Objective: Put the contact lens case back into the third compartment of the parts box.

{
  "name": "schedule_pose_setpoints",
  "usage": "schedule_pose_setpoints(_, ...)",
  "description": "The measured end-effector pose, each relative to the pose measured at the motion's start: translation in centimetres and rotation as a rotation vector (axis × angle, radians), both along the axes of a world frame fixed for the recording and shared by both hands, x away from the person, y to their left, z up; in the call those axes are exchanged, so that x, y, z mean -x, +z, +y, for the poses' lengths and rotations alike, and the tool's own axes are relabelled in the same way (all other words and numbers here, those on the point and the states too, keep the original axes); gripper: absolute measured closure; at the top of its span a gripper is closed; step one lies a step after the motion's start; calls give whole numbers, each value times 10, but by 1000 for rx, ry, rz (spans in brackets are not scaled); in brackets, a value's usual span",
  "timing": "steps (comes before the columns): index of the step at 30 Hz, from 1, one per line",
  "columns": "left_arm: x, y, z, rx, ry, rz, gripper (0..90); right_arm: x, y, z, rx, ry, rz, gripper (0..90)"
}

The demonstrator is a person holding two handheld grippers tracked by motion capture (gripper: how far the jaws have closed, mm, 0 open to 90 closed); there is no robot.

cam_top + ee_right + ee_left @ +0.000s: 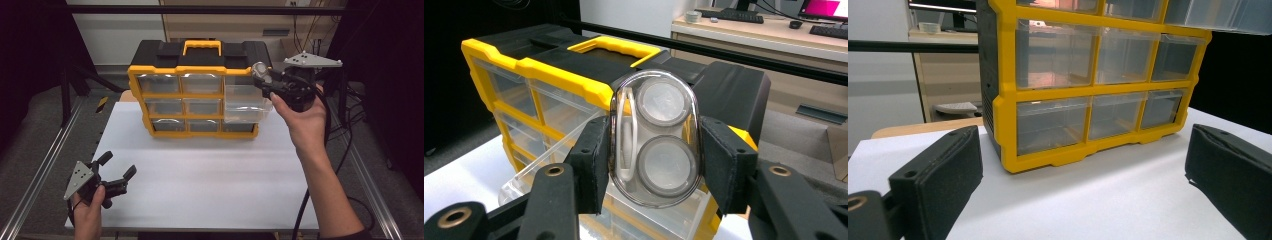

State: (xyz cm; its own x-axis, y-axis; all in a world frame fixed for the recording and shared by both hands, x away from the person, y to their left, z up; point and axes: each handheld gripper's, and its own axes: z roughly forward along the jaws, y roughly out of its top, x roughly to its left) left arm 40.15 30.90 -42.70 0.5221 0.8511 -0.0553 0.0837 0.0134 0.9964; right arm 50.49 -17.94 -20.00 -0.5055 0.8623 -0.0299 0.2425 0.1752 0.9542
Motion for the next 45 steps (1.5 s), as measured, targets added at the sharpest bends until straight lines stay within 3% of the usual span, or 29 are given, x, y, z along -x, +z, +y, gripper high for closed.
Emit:
schedule_pose_setpoints(29,0,0,0,-2,-2,-2,17,-8,-1,20,40,40,28,492)
schedule_pose_setpoints(45,0,1,-1,-4,-4,-3,17,-10,-5,21,47,45,45,492)
